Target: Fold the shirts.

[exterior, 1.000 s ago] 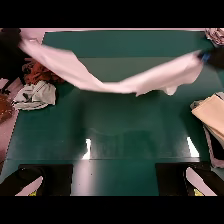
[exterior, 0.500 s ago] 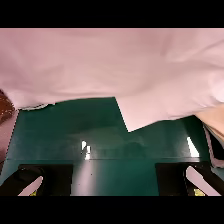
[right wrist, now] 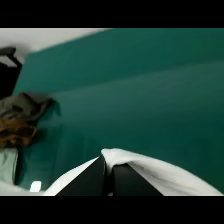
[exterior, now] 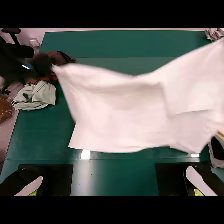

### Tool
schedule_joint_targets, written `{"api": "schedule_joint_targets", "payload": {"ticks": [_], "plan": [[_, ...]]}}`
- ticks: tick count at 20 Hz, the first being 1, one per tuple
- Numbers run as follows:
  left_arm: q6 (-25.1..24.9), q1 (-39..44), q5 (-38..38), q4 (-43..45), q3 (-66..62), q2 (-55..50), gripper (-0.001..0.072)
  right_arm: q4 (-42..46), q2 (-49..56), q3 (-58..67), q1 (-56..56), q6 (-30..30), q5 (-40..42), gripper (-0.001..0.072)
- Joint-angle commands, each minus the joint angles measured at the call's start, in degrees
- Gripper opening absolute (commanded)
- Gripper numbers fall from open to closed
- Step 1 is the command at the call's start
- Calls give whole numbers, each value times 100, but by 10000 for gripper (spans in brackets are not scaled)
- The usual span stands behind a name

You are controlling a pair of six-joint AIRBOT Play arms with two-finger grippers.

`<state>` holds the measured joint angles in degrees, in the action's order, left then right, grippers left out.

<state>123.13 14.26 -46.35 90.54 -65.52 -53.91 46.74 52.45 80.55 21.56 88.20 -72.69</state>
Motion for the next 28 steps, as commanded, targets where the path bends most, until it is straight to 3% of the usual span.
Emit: {"api": "schedule_joint_targets", "payload": {"ticks": [1, 4, 8, 13, 18, 24, 28], "plan": [[603, 0, 2417, 7, 1270, -909, 25, -7, 1401, -1248, -704, -212, 850, 23], [632, -2, 3683, -9, 1086, -1993, 24, -9, 3064, -815, -1152, -437, 1292, 23], [542, -11, 3877, 68, 514, -2861, 25, 2, 4367, 376, -1338, -431, 1088, 23], [546, -422, 4089, 96, 350, -2918, 25, 809, 4894, 1458, -1213, -98, 968, 23], [538, -549, 3971, 101, 350, -2942, 25, 896, 5471, 2140, -1093, -98, 433, 24], [66, -549, 3825, 122, 356, -2964, 26, 1366, 5812, 2201, -1095, -72, 680, 24], [-22, -549, 3755, 122, 356, -3003, 26, 1440, 5855, 2194, -1095, -72, 1290, 26]]}}
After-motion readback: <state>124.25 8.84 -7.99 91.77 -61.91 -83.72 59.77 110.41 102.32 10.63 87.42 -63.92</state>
